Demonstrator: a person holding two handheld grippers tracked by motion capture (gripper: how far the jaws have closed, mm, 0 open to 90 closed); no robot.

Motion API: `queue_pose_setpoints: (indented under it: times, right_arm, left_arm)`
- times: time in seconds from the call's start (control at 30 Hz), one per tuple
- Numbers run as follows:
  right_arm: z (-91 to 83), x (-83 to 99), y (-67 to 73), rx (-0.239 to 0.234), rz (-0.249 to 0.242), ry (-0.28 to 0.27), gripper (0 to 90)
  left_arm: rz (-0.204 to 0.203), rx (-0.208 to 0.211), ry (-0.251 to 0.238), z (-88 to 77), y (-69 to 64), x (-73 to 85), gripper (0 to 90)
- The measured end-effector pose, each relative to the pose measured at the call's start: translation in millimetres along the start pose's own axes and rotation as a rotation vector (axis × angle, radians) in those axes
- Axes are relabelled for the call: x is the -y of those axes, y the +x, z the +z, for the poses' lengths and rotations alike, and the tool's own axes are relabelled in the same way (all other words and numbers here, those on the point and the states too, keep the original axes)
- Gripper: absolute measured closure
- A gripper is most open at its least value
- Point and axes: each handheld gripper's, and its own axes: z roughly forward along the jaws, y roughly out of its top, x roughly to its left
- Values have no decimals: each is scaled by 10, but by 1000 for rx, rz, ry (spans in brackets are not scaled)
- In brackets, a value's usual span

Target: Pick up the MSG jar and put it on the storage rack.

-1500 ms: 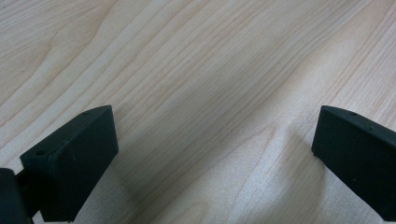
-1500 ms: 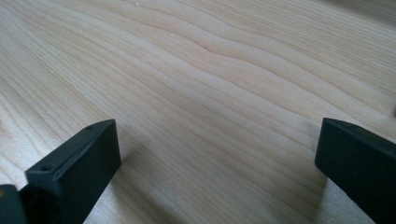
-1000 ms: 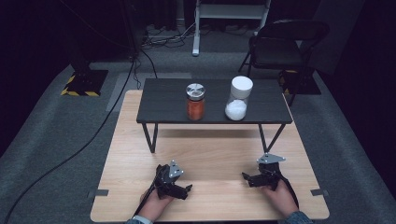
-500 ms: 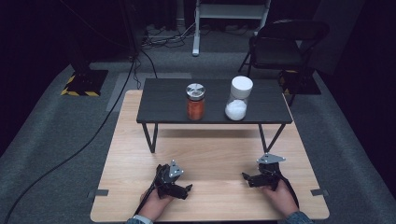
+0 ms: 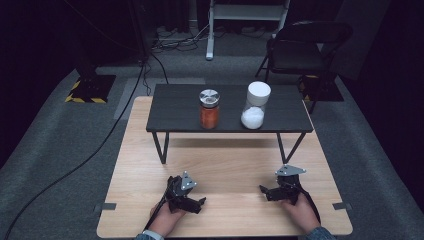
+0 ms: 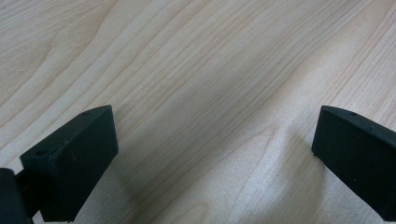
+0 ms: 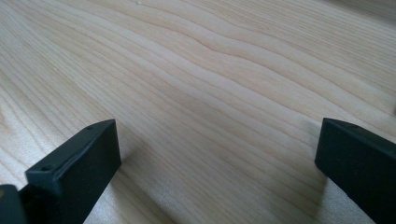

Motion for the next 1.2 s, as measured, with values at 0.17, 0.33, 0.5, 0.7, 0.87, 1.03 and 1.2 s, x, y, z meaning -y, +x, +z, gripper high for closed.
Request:
queue_pose_setpoints:
  times: [0.17,0.33,0.5,0.7,0.87,1.03,1.2]
  right_arm:
    - [0,0,0,0,0,0,0]
    - [1,-1,-1,0,0,0,0]
    - [3,-3,-4,-1,-1,0,0]
    - [3,-3,-2,-1,-1,0,0]
    - [3,-3,-2,-1,-1,0,0]
    - [3,-3,-2,-1,-1,0,0]
    - [3,-3,-2,-1,-1,0,0]
  left_arm:
    - [0,0,0,0,0,0,1]
    - [0,0,0,0,0,0,1]
    - [0,0,0,0,0,0,1]
    - [0,0,0,0,0,0,1]
    - [1,0,-1,0,0,1,1]
    - [1,0,-1,0,0,1,1]
    - [0,0,0,0,0,0,1]
